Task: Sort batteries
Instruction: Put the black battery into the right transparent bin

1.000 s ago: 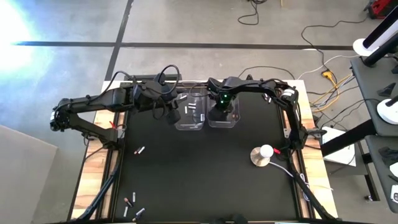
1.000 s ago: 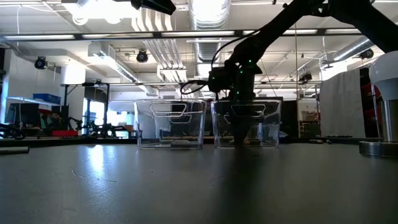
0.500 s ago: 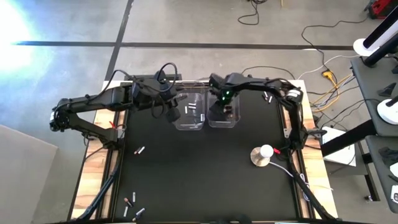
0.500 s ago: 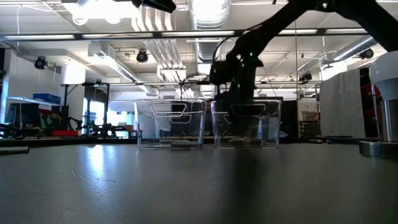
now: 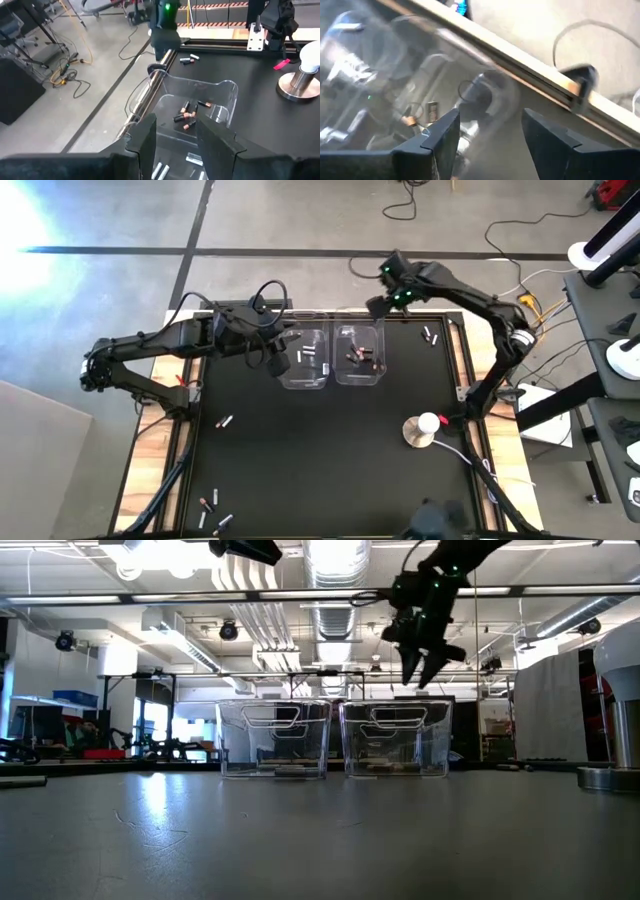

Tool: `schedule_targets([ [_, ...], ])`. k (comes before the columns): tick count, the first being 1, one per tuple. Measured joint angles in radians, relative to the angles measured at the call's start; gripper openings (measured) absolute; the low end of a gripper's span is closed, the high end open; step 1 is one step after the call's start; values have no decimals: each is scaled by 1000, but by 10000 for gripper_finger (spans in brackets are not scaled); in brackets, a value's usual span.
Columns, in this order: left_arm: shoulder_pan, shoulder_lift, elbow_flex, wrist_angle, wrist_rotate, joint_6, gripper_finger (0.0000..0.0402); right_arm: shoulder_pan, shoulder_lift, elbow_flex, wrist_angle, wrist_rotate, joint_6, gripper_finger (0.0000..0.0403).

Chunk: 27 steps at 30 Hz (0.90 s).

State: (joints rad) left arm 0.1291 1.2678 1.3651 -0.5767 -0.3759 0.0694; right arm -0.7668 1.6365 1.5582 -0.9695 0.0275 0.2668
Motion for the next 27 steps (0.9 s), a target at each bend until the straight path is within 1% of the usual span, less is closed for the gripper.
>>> schedule_targets([
  [7,-1,-6,0,-11,3,-8,119,-155,2,-100,25,-1,111,210],
  [13,-1,-11,0,-12,4,-9,119,-277,2,-236,182,-1,315,201],
  [17,-1,-16,0,-11,2,-9,119,-320,2,-318,264,3,425,191],
  [21,3,-16,0,-10,-1,-12,119,-327,1,-377,273,3,420,183],
  [25,7,-15,0,-7,-5,-12,119,-327,1,-436,270,47,373,178],
  [27,11,-14,0,1,-5,-9,119,-329,1,-469,273,52,359,174],
])
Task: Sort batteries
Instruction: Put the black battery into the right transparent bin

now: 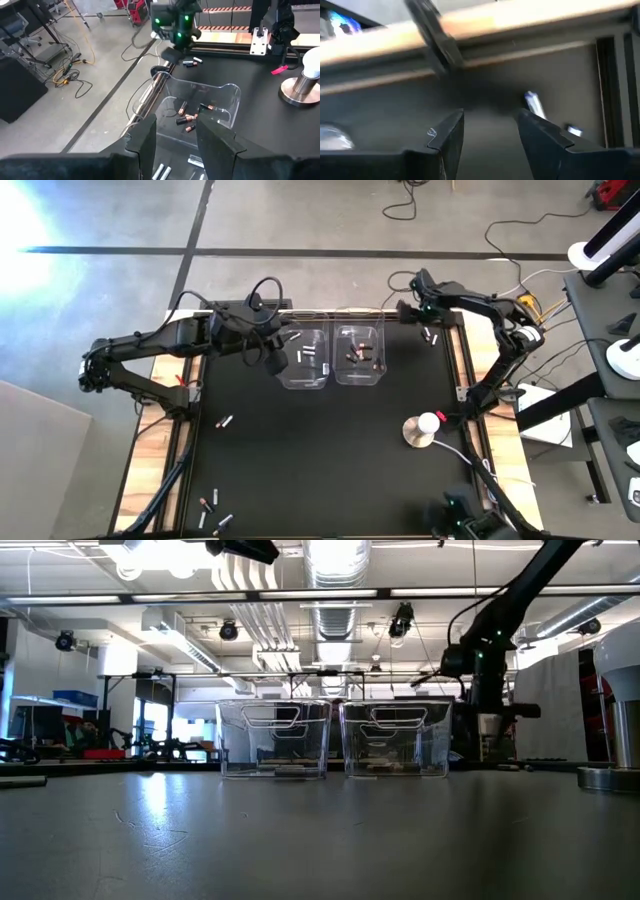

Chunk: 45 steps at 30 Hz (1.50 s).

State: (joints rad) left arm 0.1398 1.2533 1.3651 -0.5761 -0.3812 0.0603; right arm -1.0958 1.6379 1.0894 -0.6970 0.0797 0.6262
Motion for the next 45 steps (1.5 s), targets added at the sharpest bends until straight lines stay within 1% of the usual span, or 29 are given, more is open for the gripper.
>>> schedule_targets([
  [4,3,0,0,6,-1,6,119,-7,0,-54,5,1,-77,165],
  [8,3,1,0,11,-2,11,119,-4,0,-70,18,0,-139,150],
  [17,3,1,0,12,3,20,119,0,0,-81,35,1,-156,111],
  [21,3,1,0,12,5,20,119,3,0,-84,47,22,-146,101],
  [27,3,2,0,12,5,20,119,7,0,-84,51,49,-88,112],
  [29,3,2,0,12,6,20,119,10,0,-84,49,59,-41,119],
  [31,3,2,0,11,6,20,119,11,0,-84,41,62,9,125],
  [36,3,2,0,3,6,20,119,14,0,-84,38,63,59,137],
  [40,3,2,0,3,6,20,119,14,0,-84,39,63,64,139],
  [45,5,2,0,4,6,34,119,14,0,-88,46,63,52,130],
])
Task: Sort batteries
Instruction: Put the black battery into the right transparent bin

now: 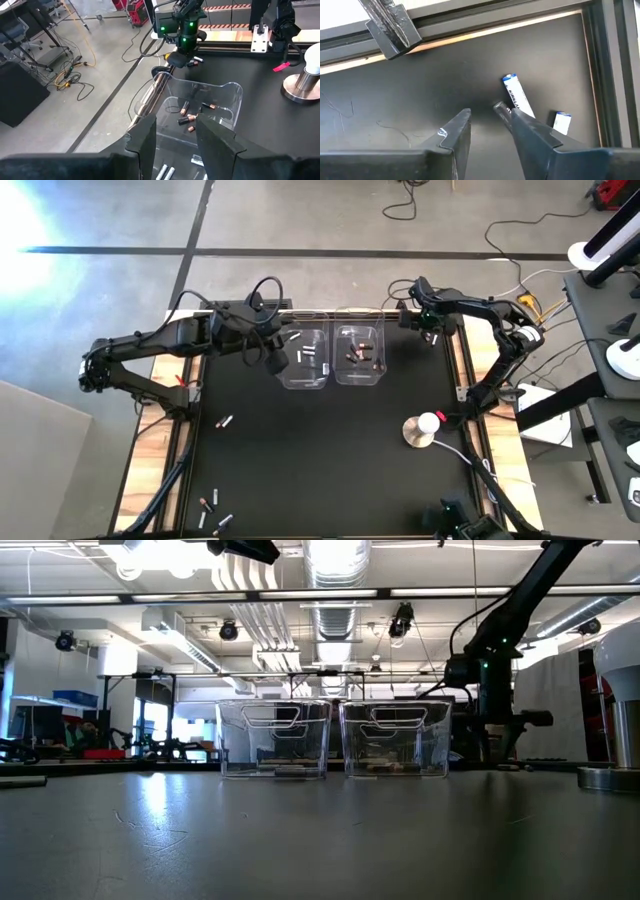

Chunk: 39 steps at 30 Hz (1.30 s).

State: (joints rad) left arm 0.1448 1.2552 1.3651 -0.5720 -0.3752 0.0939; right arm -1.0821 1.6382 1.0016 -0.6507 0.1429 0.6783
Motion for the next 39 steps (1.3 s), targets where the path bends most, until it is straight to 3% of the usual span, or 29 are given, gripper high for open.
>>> schedule_targets([
  [6,0,0,0,1,0,12,119,0,0,0,-19,-11,-95,130],
  [13,0,0,0,-5,1,28,119,4,0,1,-21,-4,-81,128],
  [29,11,-52,0,-112,1,33,119,87,0,1,-132,105,286,144],
  [39,26,-72,0,-142,1,81,119,90,0,-1,-94,148,292,193],
])
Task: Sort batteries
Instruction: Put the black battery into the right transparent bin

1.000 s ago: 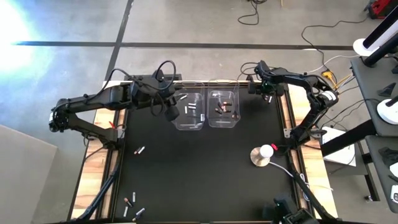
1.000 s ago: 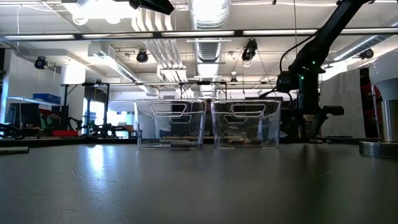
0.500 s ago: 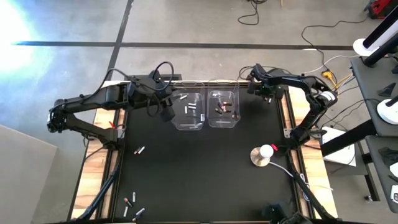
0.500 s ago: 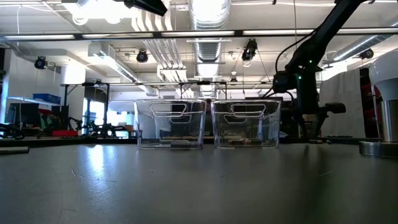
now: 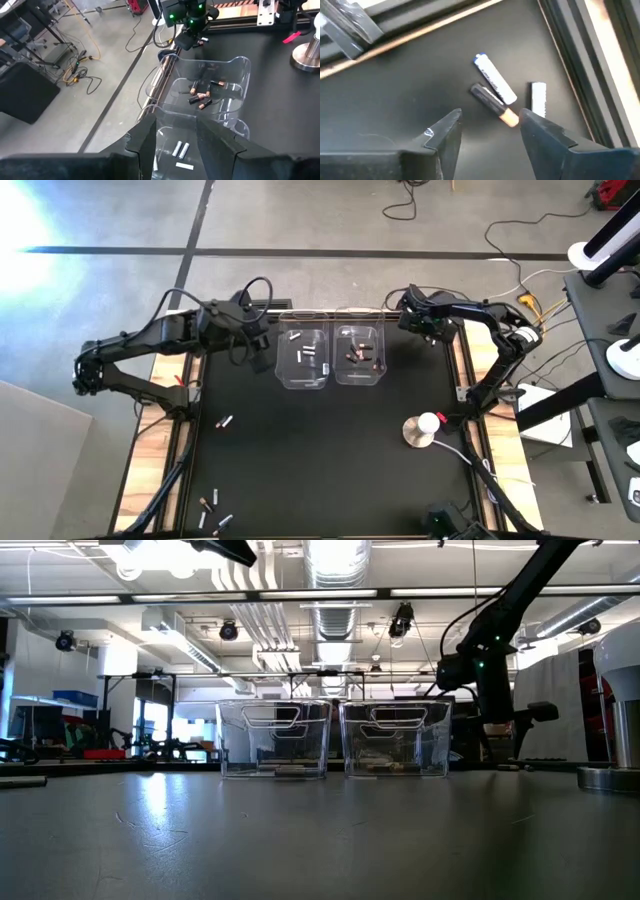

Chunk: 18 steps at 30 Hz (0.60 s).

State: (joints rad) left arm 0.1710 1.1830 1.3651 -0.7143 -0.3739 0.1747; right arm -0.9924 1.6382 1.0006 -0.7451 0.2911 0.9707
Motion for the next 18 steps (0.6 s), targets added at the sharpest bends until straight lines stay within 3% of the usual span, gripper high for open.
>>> schedule_targets([
  [7,16,-8,0,-11,0,22,119,0,32,-24,29,24,99,201],
  [18,50,-15,0,-19,-1,30,119,25,72,-28,66,56,67,201],
])
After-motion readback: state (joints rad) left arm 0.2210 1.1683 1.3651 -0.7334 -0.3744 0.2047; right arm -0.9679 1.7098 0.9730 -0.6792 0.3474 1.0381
